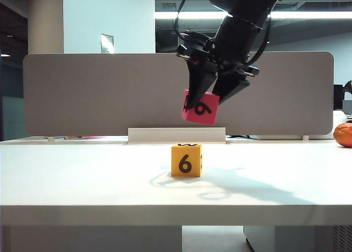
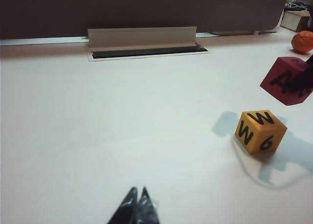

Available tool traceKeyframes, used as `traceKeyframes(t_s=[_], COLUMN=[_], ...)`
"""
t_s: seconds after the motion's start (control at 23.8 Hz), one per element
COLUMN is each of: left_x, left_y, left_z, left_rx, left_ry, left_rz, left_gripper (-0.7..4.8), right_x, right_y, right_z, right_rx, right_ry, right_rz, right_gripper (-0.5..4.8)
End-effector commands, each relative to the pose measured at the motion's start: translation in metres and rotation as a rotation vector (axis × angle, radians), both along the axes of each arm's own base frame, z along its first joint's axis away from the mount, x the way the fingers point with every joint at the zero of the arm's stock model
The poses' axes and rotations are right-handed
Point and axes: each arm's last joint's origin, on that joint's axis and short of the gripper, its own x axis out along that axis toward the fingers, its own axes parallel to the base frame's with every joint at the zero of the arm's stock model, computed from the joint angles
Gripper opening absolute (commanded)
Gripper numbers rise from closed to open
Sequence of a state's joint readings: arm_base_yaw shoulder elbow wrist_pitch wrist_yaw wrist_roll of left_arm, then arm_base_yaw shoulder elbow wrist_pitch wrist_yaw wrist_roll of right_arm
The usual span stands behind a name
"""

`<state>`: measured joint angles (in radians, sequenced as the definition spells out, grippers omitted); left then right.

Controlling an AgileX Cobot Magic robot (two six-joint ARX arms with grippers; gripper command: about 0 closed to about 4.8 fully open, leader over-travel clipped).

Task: Stack one letter block on top of another letter block.

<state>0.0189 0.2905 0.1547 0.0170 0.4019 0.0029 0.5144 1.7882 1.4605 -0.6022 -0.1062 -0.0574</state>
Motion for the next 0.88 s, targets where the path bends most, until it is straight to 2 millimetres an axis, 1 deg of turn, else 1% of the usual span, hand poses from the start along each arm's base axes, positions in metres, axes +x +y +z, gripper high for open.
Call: traceKeyframes(t_s=[0.04, 0.21, 0.29, 0.88], left_x=[0.0, 0.0, 0.0, 0.0], left_y=[0.0, 0.0, 0.0, 0.0], left_z=[0.003, 0.003, 0.003, 0.003], left_rx=[0.0, 0.0, 0.0, 0.0], left_ry=[-0.013, -0.013, -0.013, -0.013], left_rz=[-0.007, -0.007, -0.008, -0.007], left_gripper=[-0.06, -0.06, -0.06, -0.06], right_x=[0.0, 0.001, 0.003, 0.009], right_y=[0.009, 0.015, 0.017, 0.02], right_z=[0.002, -0.003, -0.01, -0.026], right_rx=[0.017, 0.016, 0.007, -0.027], right_ry=[-0.037, -0.034, -0.02, 0.009], right_rz=[0.021, 0.035, 0.035, 0.022], right_gripper=[1.66, 1.66, 1.67, 1.77])
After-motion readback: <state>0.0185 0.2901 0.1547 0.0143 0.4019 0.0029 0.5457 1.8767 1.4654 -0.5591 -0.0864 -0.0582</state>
